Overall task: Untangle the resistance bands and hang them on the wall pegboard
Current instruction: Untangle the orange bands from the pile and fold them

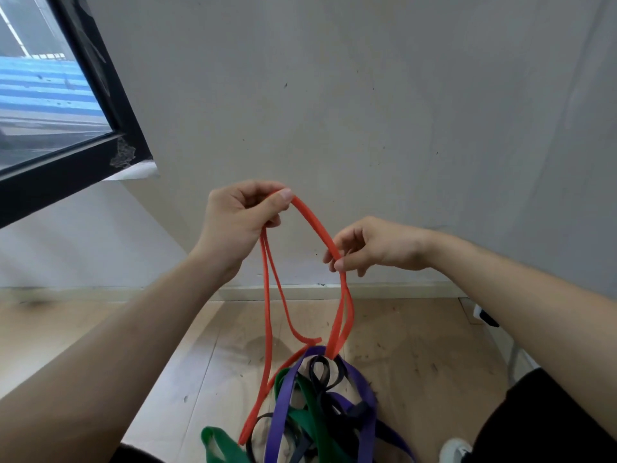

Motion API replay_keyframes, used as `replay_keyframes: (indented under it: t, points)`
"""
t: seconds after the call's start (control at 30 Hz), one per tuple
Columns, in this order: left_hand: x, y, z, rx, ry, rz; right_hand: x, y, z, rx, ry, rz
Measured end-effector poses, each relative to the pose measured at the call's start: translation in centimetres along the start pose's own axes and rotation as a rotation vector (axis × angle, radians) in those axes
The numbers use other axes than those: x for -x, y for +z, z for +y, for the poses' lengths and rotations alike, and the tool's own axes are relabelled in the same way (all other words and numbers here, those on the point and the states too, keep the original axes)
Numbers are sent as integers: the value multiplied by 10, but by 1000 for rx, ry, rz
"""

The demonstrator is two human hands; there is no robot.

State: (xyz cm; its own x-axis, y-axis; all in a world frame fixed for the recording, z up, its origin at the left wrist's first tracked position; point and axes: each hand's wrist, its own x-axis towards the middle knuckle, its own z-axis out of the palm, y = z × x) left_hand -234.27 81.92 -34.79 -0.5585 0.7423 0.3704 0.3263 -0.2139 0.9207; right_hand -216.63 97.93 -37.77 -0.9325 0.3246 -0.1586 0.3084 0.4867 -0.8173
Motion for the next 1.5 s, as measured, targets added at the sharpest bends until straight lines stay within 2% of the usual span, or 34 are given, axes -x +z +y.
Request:
replay_keyframes:
  t: [0.2,0.3,0.6,0.77,0.87,1.03,1.1,1.33,1.5]
  points:
    - [-8,-18,-6,7,-46,60,2,-9,2,-157,-51,98]
    - [-10,-26,-9,25,-89,39,3,-13,0,-222,-64,135]
    - [5,-7,-3,-126,-70,-277,3,-5,-7,-265,-112,52]
    - [12,8,-4,-241,-14,-376,4,3,-18,-314,-155,52]
    - [10,8,-5,-233,-29,-349,7,3,-20,-324,-153,58]
    - [7,6,-3,-164,-32,-196,8,9,-15,-101,-78,34]
    - [6,5,-2,-145,-32,-150,7,10,-14,-84,-67,49]
    - [-1,-7,-5,-94,-41,-43,8,-5,-9,-314,-52,130]
    - [-2,-15,-7,-117,-68,-58,6,-8,-7,-524,-99,211]
